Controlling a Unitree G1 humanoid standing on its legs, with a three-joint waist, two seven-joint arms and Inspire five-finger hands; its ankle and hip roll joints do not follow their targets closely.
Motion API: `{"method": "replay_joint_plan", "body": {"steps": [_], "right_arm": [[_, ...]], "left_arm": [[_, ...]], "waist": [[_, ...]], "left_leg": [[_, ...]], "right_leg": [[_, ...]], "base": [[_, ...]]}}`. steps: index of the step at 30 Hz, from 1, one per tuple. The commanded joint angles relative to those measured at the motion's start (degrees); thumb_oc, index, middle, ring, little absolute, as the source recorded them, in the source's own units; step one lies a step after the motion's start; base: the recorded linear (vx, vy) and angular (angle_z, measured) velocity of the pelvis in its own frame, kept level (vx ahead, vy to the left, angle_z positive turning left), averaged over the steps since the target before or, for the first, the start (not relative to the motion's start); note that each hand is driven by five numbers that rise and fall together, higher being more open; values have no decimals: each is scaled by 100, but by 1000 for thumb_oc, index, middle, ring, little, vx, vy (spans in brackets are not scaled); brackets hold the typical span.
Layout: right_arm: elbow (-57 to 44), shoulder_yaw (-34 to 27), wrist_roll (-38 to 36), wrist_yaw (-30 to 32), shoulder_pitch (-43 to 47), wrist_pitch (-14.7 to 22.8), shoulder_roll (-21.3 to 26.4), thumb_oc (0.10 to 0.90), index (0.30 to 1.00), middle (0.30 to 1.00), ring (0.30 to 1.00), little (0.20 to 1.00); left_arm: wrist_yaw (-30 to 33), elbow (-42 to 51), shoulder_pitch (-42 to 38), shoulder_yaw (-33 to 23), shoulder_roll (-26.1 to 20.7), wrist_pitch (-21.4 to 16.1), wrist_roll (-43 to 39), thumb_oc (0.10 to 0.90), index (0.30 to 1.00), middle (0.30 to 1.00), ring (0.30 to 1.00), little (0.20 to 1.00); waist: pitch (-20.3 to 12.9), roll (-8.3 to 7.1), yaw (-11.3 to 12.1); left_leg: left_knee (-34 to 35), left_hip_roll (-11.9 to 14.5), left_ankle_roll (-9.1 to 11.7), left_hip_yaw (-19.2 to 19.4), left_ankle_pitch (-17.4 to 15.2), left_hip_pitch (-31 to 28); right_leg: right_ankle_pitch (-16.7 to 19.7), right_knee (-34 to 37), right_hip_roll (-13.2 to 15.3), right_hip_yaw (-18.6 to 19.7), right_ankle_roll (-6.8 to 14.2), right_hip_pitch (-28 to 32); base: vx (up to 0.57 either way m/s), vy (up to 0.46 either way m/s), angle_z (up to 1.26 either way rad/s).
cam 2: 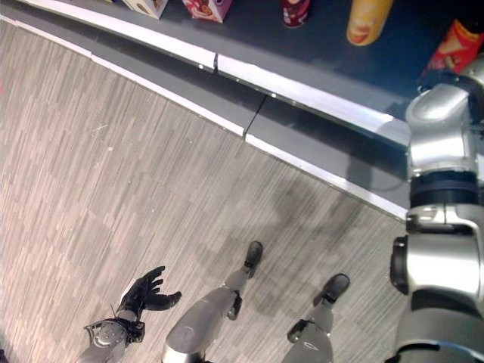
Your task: Put the goods on the table back onto the shelves and tidy them up.
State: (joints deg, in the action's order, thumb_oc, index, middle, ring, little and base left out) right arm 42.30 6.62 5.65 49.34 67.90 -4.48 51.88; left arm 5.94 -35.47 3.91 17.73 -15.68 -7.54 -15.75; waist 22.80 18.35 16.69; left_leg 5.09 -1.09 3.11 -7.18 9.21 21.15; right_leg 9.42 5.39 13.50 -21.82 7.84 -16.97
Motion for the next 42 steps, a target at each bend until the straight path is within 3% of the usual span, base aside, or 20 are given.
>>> {"method": "replay_joint_plan", "body": {"steps": [1,2,4,6,30,32,36,42], "right_arm": [[-425,636,139,403,595,362,814,400,300,300,300,300],[-426,623,122,424,592,357,801,400,300,300,300,300],[-421,633,131,435,603,344,797,532,498,498,498,498],[-472,645,185,434,562,318,780,800,900,900,900,900],[-1357,-11,392,581,-61,314,464,800,900,900,900,900],[-2418,-452,660,482,-731,416,64,800,900,900,900,900],[-3436,-867,740,56,-1873,648,-756,800,900,900,900,900],[-4606,-1199,-49,-1077,-4039,1402,-2141,800,900,900,900,900]], "left_arm": [[256,-91,66,371,-507,-175,-200,800,900,900,900,900],[258,-75,68,384,-502,-173,-208,800,900,900,900,900],[267,-63,64,382,-510,-169,-193,800,900,900,900,900],[290,-75,50,384,-504,-161,-161,800,900,900,900,900],[271,-204,-47,372,-530,-43,9,800,900,900,900,900],[277,-326,-97,222,-481,52,62,800,900,900,900,900],[291,-552,-99,13,-379,214,179,800,900,900,900,900],[249,-915,-51,-300,-214,397,486,800,900,900,900,900]], "waist": [[-415,-257,144],[-421,-253,148],[-425,-253,153],[-421,-271,131],[-435,-432,-26],[-447,-617,-186],[-478,-919,-422],[-594,-1337,-849]], "left_leg": [[-9,-51,319,-166,-286,121],[-9,-58,314,-168,-291,122],[-9,-63,312,-168,-297,120],[-9,-54,307,-168,-307,98],[-9,-5,290,-113,-350,-74],[-9,72,288,-38,-388,-181],[-9,177,273,91,-448,-337],[-9,244,222,304,-560,-622]], "right_leg": [[-497,-205,282,348,508,252],[-502,-209,281,355,506,249],[-508,-207,279,366,506,248],[-517,-195,268,387,506,259],[-454,-126,267,419,517,438],[-400,-67,209,442,510,502],[-384,-40,128,515,481,587],[-333,-39,107,593,479,745]], "base": [[0,0,0],[0,0,0],[0,0,0],[0,0,0],[-1,0,0],[-4,3,-2],[8,0,-15],[32,33,-10]]}}
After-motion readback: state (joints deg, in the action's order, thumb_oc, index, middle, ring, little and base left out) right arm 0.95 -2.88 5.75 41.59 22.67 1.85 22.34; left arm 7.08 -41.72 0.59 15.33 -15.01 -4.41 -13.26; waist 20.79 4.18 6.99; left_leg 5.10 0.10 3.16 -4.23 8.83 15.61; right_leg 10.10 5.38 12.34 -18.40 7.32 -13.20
